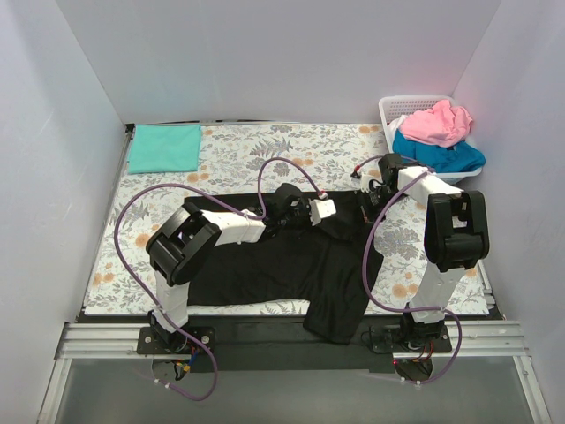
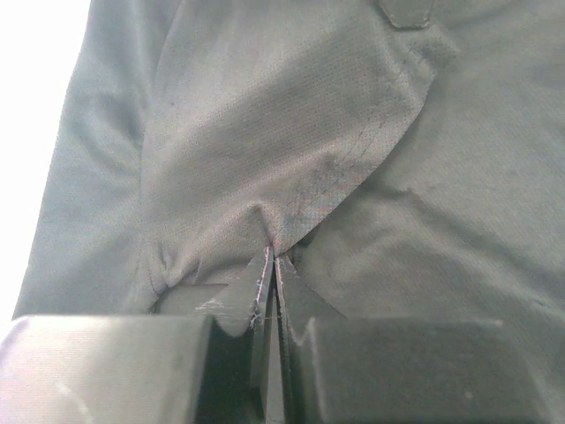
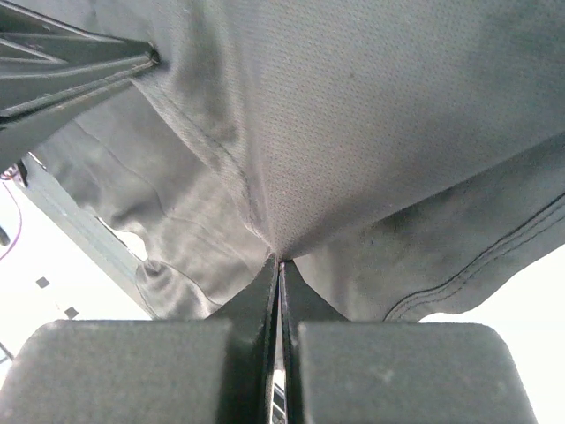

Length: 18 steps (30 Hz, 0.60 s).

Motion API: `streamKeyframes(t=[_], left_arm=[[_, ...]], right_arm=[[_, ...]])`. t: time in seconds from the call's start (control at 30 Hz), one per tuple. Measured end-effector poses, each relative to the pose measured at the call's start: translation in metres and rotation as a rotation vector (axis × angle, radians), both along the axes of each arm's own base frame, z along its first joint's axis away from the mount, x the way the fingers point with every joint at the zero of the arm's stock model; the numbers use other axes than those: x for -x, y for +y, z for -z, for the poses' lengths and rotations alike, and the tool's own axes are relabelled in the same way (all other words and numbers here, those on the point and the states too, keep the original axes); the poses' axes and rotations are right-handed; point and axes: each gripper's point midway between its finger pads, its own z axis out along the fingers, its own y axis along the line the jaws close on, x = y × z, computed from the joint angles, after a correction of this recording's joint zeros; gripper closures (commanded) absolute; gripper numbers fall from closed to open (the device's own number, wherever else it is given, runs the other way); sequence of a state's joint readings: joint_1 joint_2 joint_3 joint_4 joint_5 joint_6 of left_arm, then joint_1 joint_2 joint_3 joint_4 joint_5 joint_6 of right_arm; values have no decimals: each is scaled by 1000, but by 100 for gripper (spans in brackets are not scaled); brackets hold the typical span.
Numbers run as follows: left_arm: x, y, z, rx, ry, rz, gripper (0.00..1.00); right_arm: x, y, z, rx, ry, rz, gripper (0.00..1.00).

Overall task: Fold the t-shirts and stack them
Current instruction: Fold the tshirt

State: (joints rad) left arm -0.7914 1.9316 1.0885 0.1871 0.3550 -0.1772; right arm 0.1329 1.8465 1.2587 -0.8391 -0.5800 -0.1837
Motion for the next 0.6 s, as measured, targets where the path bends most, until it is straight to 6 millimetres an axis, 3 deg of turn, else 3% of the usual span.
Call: streamKeyframes(t=[0.47,0.53,0.6], left_arm=[[18,5,9,-34,61,63,99],[22,6,11,-41,77,69,94],[25,9,14,-53,95,70,81]], right_arm=[[9,-11,10,39,31,13,99],[11,-11,12,40,39,13,99],[14,-12,14,42,47,11,99]])
